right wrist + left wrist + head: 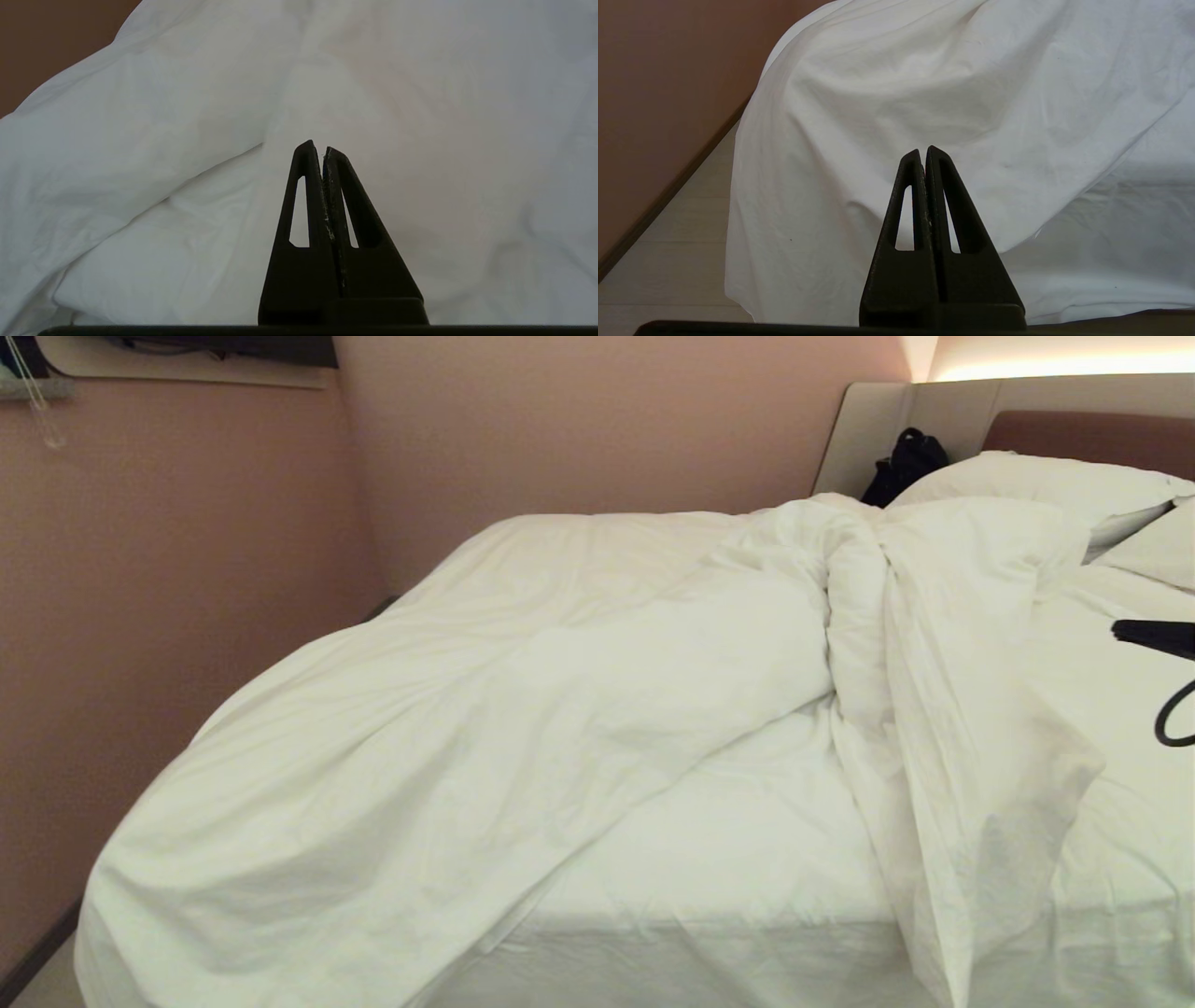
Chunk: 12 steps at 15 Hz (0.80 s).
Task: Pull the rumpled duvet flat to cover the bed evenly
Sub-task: Flatten the corners of the folded blanket
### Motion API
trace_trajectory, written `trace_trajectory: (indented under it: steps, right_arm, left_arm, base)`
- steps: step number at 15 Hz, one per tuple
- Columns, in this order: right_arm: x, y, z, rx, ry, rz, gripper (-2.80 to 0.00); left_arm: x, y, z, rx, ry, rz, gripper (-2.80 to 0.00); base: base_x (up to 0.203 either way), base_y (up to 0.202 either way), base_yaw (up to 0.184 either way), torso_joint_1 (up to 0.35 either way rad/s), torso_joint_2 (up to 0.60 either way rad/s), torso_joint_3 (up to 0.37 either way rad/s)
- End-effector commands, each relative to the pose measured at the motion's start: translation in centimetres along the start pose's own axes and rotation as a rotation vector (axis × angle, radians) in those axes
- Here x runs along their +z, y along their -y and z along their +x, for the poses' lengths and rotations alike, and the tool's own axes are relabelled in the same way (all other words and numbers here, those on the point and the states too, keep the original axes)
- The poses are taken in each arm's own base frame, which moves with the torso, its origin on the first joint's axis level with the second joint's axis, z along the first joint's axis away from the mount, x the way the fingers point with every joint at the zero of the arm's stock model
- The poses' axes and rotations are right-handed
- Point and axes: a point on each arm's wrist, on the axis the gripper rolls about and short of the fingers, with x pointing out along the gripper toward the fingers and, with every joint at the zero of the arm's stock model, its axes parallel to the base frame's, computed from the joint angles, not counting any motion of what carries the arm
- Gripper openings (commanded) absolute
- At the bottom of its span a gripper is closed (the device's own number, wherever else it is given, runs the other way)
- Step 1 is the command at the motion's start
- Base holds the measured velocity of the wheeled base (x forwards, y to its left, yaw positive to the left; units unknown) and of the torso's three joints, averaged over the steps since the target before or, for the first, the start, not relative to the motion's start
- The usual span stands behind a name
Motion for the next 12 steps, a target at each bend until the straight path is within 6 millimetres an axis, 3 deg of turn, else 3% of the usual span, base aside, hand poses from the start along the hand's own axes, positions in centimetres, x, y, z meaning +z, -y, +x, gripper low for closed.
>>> trace_trajectory:
  steps: [1, 3, 5, 6, 11, 12]
  right_arm:
    - [-0.3, -0.8, 2.0, -0.291, -0.002, -0.002, -2.80]
    - [-0.4, -4.9, 3.8, -0.293, -0.027, -0.034, -2.80]
    - [-0.7, -8.9, 4.4, -0.290, -0.067, -0.055, -2.80]
    - [-0.8, -9.9, 4.5, -0.322, -0.085, -0.062, -2.80]
    - [-1.5, -10.8, 5.9, -0.440, -0.122, -0.088, -2.80]
    - [-1.8, -10.7, 6.4, -0.446, -0.136, -0.087, 0.00]
  left_arm:
    - [0.0, 0.0, 0.0, 0.000, 0.001, 0.000, -2.80]
    - [0.0, 0.0, 0.0, 0.000, 0.001, 0.000, -2.80]
    - [0.0, 0.0, 0.0, 0.000, 0.001, 0.000, -2.80]
    - [0.0, 0.0, 0.0, 0.000, 0.001, 0.000, -2.80]
    - [0.0, 0.0, 0.0, 0.002, 0.001, 0.000, -2.80]
    - [0.0, 0.0, 0.0, 0.000, 0.001, 0.000, -2.80]
  base:
    - [0.000, 0.000, 0.000, 0.000, 0.00, 0.000]
    - [0.000, 0.000, 0.000, 0.000, 0.00, 0.000]
    - [0.000, 0.000, 0.000, 0.000, 0.00, 0.000]
    - [0.000, 0.000, 0.000, 0.000, 0.00, 0.000]
    - [0.000, 0.000, 0.000, 0.000, 0.00, 0.000]
    - [0.000, 0.000, 0.000, 0.000, 0.00, 0.000]
